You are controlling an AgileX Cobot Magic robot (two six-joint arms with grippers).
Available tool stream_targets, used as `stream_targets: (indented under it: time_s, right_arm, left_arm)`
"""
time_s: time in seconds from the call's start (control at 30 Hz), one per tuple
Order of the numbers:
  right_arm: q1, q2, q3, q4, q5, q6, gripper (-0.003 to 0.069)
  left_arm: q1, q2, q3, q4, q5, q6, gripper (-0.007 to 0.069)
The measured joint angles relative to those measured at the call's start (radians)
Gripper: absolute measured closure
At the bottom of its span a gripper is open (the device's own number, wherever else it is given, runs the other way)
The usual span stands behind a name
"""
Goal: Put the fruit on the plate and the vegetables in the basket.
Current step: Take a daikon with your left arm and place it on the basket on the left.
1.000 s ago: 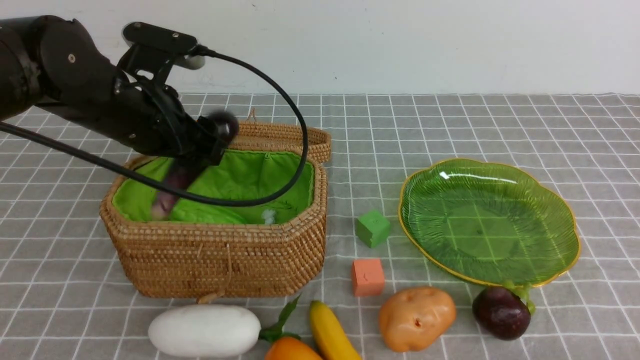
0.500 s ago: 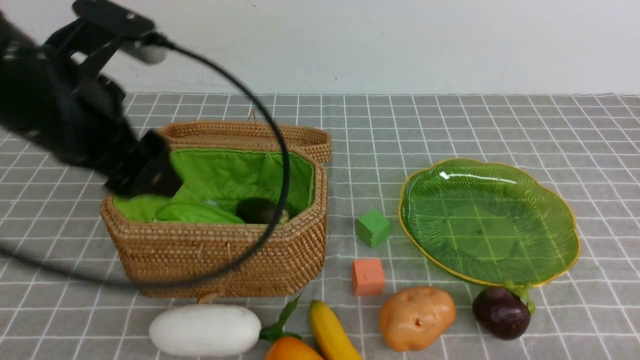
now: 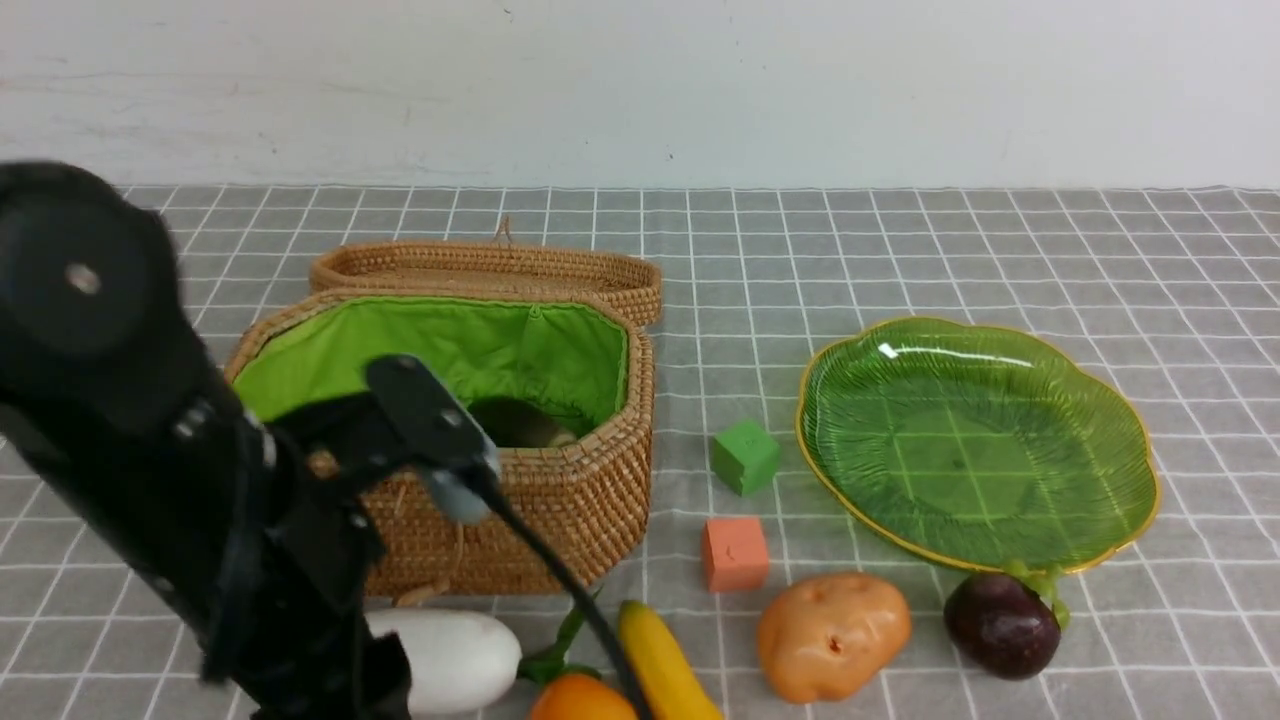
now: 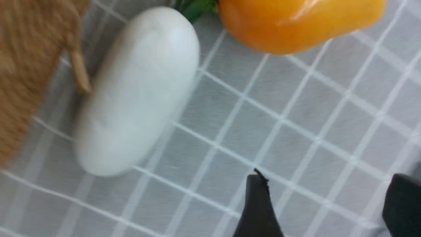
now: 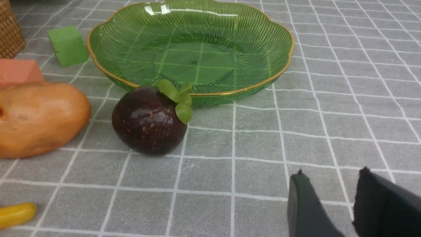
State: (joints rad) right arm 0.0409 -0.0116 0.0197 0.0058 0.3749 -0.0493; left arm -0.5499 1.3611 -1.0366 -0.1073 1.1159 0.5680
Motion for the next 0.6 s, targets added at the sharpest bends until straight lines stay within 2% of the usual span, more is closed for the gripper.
stream_targets:
  time_s: [0.07,0.1,0.13,0.2,0.33,0.37,0.43,0.5,0.6]
  right_arm:
    - [0.000,0.000,0.000,0.000,0.000,0.000,0.0417]
    - [0.000,0.000,0.000,-0.006,0.000,0.000,0.0417]
    - [0.000,0.000,0.000,-0.006,0.000,0.000,0.0417]
    - [0.000,0.000,0.000,0.000,0.000,0.000,0.0417]
    - [0.000,0.000,0.000,-0.006,0.000,0.000,0.0417]
    - [0.000,0.000,0.000,-0.006,0.000,0.000,0.0417]
    - [0.000,0.000,0.000,-0.006,0.000,0.000,0.0417]
    - [0.000,0.000,0.000,-0.006,0.000,0.000,0.0417]
    - [0.000,0.000,0.000,-0.006,0.000,0.000,0.0417]
  left_arm:
    - [-0.037,0.010,0.001,0.066,-0.021,-0.010,0.0148]
    - [-0.078,0.028,0.001,0.161,-0.061,-0.046,0.0148]
    - [-0.082,0.031,0.001,0.172,-0.067,-0.052,0.0148]
    - [-0.103,0.064,0.001,0.286,-0.145,-0.135,0.0137]
    - [-0.103,0.097,0.005,0.358,-0.225,-0.235,0.0071]
    - [-0.103,0.098,0.006,0.360,-0.229,-0.238,0.0071]
    - [-0.103,0.114,0.022,0.379,-0.275,-0.265,0.0001]
    - [-0.103,0.134,0.037,0.393,-0.304,-0.271,-0.0032]
    - [-0.103,0.164,0.060,0.417,-0.323,-0.274,-0.0043]
